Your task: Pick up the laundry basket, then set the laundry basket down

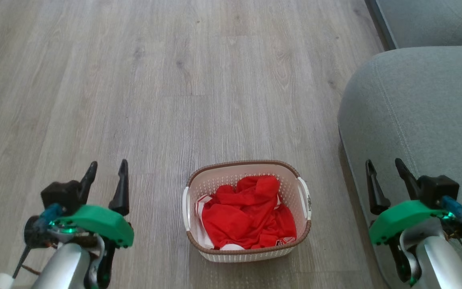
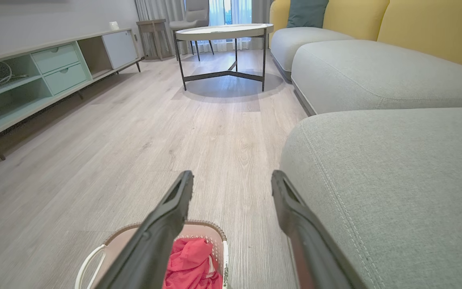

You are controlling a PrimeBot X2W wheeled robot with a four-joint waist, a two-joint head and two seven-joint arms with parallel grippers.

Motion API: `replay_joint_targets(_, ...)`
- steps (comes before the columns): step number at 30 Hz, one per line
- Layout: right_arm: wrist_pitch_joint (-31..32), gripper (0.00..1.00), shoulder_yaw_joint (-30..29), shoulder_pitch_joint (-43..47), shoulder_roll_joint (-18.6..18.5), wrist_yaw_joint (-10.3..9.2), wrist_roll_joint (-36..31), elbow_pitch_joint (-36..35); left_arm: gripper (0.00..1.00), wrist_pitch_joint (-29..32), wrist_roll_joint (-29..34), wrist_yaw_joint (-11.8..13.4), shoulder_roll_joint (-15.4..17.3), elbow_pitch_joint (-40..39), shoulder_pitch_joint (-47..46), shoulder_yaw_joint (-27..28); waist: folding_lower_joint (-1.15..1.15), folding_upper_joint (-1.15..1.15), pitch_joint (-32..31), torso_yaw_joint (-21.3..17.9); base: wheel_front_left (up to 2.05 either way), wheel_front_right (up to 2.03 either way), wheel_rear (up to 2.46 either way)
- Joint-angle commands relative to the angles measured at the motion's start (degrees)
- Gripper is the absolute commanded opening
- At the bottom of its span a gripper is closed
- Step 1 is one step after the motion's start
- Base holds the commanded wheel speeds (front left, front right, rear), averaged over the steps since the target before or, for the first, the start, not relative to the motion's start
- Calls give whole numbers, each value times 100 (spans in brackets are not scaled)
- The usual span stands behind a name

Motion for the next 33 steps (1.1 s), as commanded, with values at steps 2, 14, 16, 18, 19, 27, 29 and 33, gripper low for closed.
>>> replay_joint_targets(2, -95, 100, 165, -271, -115, -8, -87, -129, 100, -98, 165, 47, 185, -177, -412, 130, 0, 0, -5, 1, 0, 0, 0)
replay_joint_targets(14, -130, 100, 191, -191, -77, -8, 293, -111, 100, -33, 132, 85, 156, -277, -371, 29, 0, 0, 21, 9, 0, 0, 0)
replay_joint_targets(16, -136, 100, 196, -188, -77, -8, 311, -108, 100, -27, 129, 92, 159, -290, -363, 17, 0, 0, 29, 9, 0, 0, 0)
replay_joint_targets(18, -142, 100, 201, -185, -75, -8, 322, -107, 100, -24, 122, 100, 160, -302, -355, 9, 0, 0, 37, 8, 0, 0, 0)
replay_joint_targets(19, -144, 100, 207, -185, -76, -8, 325, -109, 100, -23, 122, 105, 163, -308, -353, 5, 0, 0, 42, 7, 0, 0, 0)
replay_joint_targets(27, -161, 100, 224, -188, -96, -8, 345, -94, 100, -30, 133, 141, 181, -318, -355, -21, 0, 0, 61, 2, 0, 0, 0)
replay_joint_targets(29, -166, 100, 219, -191, -102, -8, 347, -91, 100, -33, 135, 148, 184, -321, -356, -30, 0, 0, 71, 3, 0, 0, 0)
replay_joint_targets(33, -172, 100, 199, -209, -82, -8, 311, -109, 100, -39, 144, 165, 197, -342, -384, -38, 0, 0, 151, 3, 0, 0, 0)
